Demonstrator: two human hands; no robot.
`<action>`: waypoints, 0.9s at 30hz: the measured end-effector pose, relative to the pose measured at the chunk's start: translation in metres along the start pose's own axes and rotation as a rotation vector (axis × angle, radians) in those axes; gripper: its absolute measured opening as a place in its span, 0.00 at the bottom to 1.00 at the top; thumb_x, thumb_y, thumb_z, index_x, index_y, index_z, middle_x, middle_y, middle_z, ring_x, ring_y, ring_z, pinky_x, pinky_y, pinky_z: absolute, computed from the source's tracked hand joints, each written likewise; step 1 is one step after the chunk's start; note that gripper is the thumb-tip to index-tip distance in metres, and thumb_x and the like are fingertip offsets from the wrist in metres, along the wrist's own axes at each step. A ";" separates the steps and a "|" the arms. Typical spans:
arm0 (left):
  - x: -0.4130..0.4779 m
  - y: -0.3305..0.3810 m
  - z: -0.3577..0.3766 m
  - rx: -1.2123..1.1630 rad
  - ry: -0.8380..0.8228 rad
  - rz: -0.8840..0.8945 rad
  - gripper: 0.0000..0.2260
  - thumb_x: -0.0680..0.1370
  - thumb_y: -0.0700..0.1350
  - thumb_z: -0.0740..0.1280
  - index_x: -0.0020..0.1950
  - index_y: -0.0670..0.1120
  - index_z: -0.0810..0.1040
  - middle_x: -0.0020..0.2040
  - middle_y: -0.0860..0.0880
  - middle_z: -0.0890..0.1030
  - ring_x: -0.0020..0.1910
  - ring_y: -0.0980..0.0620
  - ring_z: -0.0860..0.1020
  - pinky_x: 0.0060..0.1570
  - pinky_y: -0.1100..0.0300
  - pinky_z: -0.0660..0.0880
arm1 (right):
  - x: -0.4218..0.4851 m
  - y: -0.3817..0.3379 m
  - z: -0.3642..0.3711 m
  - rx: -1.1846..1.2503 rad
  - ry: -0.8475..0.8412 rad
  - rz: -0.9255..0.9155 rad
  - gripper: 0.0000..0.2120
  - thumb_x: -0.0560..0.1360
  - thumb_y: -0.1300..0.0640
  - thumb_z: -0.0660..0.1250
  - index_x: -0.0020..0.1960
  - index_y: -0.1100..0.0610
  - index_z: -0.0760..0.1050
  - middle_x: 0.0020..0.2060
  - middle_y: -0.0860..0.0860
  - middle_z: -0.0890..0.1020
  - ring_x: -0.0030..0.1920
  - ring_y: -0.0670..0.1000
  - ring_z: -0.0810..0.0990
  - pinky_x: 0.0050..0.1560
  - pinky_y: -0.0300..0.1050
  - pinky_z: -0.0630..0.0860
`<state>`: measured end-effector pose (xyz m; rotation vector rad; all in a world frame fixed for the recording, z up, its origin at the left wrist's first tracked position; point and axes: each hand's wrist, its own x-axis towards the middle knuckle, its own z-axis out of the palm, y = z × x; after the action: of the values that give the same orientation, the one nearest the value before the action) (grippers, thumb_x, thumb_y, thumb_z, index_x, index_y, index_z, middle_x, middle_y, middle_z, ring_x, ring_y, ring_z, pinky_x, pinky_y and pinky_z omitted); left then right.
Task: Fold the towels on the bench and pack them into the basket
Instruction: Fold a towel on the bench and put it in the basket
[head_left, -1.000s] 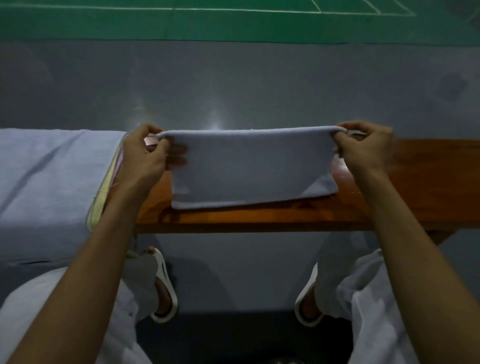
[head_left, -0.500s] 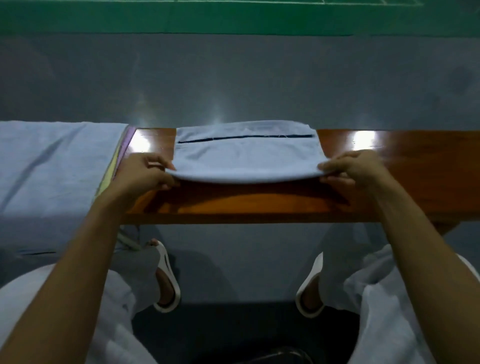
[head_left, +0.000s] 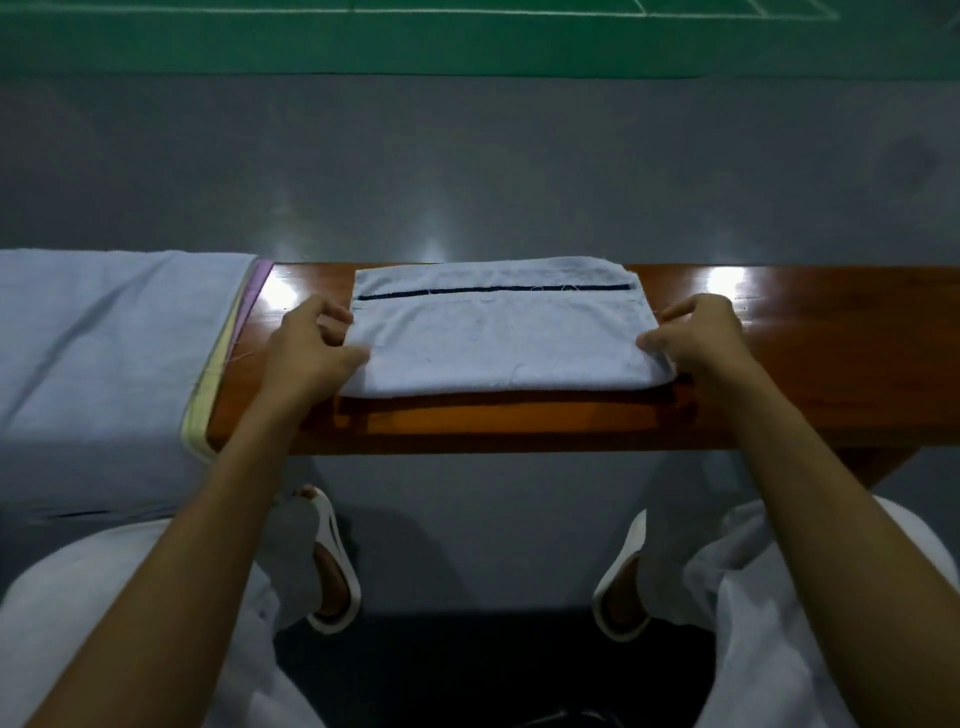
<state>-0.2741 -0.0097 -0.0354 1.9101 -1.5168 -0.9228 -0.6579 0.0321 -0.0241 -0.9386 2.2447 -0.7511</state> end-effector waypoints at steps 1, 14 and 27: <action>0.000 0.001 -0.002 0.024 -0.035 -0.011 0.18 0.73 0.41 0.78 0.59 0.51 0.77 0.49 0.49 0.81 0.48 0.48 0.80 0.43 0.53 0.80 | 0.000 0.001 -0.002 -0.027 -0.034 0.010 0.22 0.68 0.64 0.79 0.59 0.59 0.76 0.57 0.56 0.79 0.57 0.59 0.79 0.56 0.60 0.82; -0.024 0.027 0.068 0.350 0.093 0.531 0.25 0.83 0.56 0.65 0.76 0.47 0.69 0.76 0.44 0.70 0.76 0.45 0.66 0.73 0.50 0.65 | -0.026 -0.014 0.066 -0.395 0.144 -0.751 0.34 0.77 0.41 0.66 0.77 0.57 0.65 0.76 0.57 0.68 0.77 0.60 0.64 0.77 0.59 0.62; 0.011 0.011 0.096 0.694 -0.059 0.433 0.32 0.83 0.67 0.43 0.85 0.54 0.44 0.85 0.48 0.43 0.83 0.47 0.41 0.81 0.44 0.40 | -0.022 -0.013 0.105 -0.729 -0.123 -0.750 0.37 0.82 0.32 0.43 0.84 0.51 0.42 0.83 0.50 0.42 0.82 0.53 0.39 0.81 0.60 0.40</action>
<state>-0.3542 -0.0217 -0.0895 1.8444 -2.3795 -0.2682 -0.5670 0.0127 -0.0790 -2.1684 2.0450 -0.1048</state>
